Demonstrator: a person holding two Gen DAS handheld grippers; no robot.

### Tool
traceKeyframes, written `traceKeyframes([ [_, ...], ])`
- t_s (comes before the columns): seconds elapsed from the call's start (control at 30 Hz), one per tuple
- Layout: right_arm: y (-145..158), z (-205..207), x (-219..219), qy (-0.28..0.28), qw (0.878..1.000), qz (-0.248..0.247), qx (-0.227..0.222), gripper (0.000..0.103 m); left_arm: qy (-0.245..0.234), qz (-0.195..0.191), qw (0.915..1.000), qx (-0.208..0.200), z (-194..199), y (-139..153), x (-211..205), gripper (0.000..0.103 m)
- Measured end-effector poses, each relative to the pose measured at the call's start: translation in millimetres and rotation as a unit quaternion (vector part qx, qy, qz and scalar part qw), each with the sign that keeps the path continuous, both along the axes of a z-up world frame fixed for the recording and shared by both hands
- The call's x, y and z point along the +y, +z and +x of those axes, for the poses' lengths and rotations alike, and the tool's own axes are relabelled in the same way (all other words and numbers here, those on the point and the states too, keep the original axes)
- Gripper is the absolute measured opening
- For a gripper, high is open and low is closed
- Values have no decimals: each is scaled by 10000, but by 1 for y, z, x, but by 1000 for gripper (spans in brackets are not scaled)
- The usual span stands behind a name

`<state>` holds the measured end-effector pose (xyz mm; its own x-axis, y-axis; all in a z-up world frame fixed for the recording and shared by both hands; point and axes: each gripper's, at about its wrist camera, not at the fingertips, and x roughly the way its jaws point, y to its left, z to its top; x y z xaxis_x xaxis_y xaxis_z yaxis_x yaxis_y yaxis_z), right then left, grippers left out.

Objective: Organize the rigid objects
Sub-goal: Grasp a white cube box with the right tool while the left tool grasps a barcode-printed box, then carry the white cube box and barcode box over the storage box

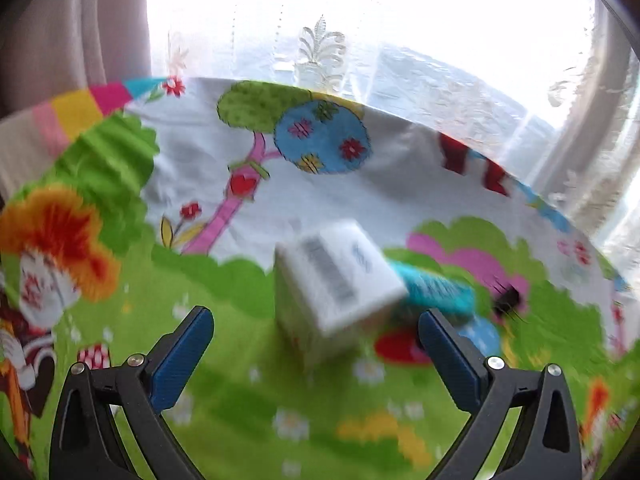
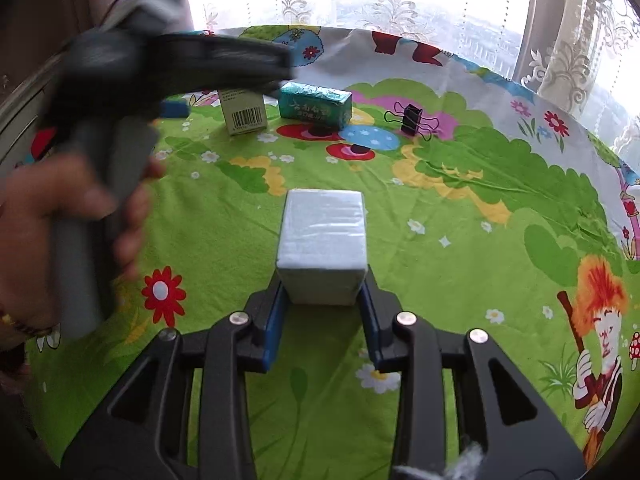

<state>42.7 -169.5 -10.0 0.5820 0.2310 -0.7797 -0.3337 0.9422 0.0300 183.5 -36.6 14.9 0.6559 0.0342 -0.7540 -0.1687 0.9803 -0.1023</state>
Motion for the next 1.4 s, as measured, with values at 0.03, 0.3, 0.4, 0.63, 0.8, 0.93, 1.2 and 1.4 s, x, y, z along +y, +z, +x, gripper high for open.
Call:
traceKeyframes([
  [0.03, 0, 0, 0, -2, 10000, 14, 4, 39, 28, 73, 9999, 82, 8, -3, -1, 98],
  [0.3, 0, 1, -1, -26, 10000, 43, 15, 38, -912, -49, 9958, -32, -60, 2, 7, 53],
  [0.4, 0, 1, -1, -26, 10000, 45, 16, 38, -1136, 83, 9935, 78, -102, 5, 13, 53],
  [0.63, 0, 0, 0, -31, 10000, -6, -8, 38, -1215, 518, 9912, 66, -173, 1, 28, 53],
  [0.8, 0, 0, 1, -74, 10000, -49, -24, 38, -1132, 350, 9928, 148, -200, 0, 39, 53],
  [0.93, 0, 0, 0, -106, 9999, -51, -22, 38, -1072, 402, 9934, 67, -216, -5, 45, 53],
  [1.2, 0, 0, -6, -466, 9989, -108, -25, 38, -963, 50, 9953, -35, -223, -10, 60, 53],
  [1.4, 4, -36, 1, -884, 9956, 296, 101, 38, -850, -44, 9964, 28, -221, -12, 64, 53],
])
